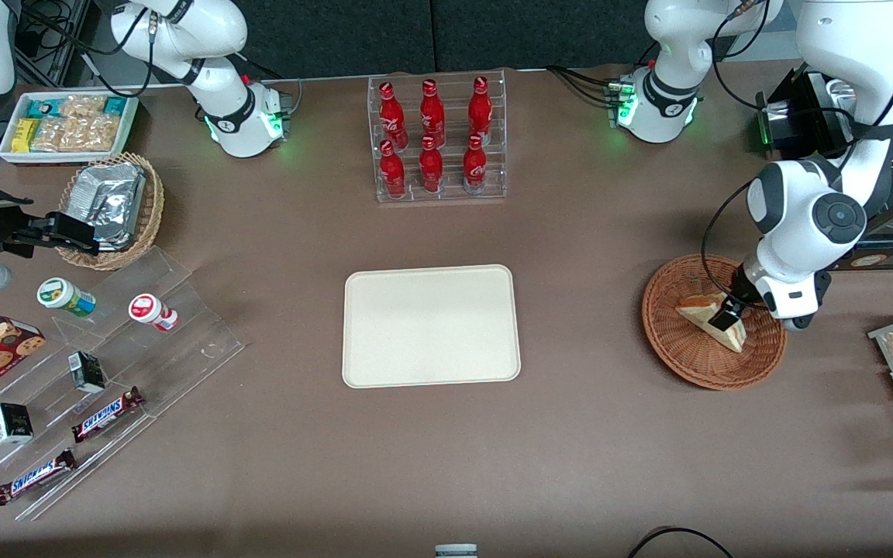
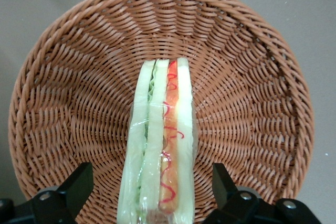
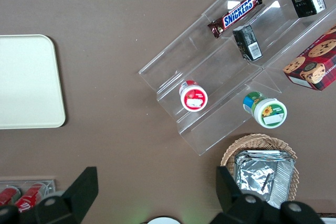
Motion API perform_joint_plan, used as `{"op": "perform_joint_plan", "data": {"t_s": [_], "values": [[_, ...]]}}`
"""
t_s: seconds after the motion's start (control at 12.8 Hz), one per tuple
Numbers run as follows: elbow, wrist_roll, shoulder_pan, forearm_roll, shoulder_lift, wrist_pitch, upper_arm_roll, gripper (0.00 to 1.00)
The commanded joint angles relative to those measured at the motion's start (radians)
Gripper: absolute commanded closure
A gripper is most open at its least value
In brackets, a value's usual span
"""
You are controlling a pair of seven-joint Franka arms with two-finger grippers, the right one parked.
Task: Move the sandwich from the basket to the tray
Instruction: 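Lower the open left gripper over the sandwich in the wicker basket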
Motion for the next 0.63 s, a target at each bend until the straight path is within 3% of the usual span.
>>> {"op": "perform_joint_plan", "data": {"t_s": [0.0, 0.08, 0.16, 0.23, 0.55], "values": [[-0.004, -0.016, 0.006, -0.002, 0.007, 0.018, -0.008, 0.01], [-0.002, -0.021, 0.006, -0.004, 0.012, 0.018, -0.01, 0.13], [0.001, -0.047, 0.004, -0.006, 0.012, 0.017, -0.01, 0.6], [0.007, -0.071, 0.003, -0.006, 0.013, 0.014, -0.011, 1.0], [0.024, -0.068, -0.007, -0.003, -0.002, -0.006, -0.017, 1.0]]}}
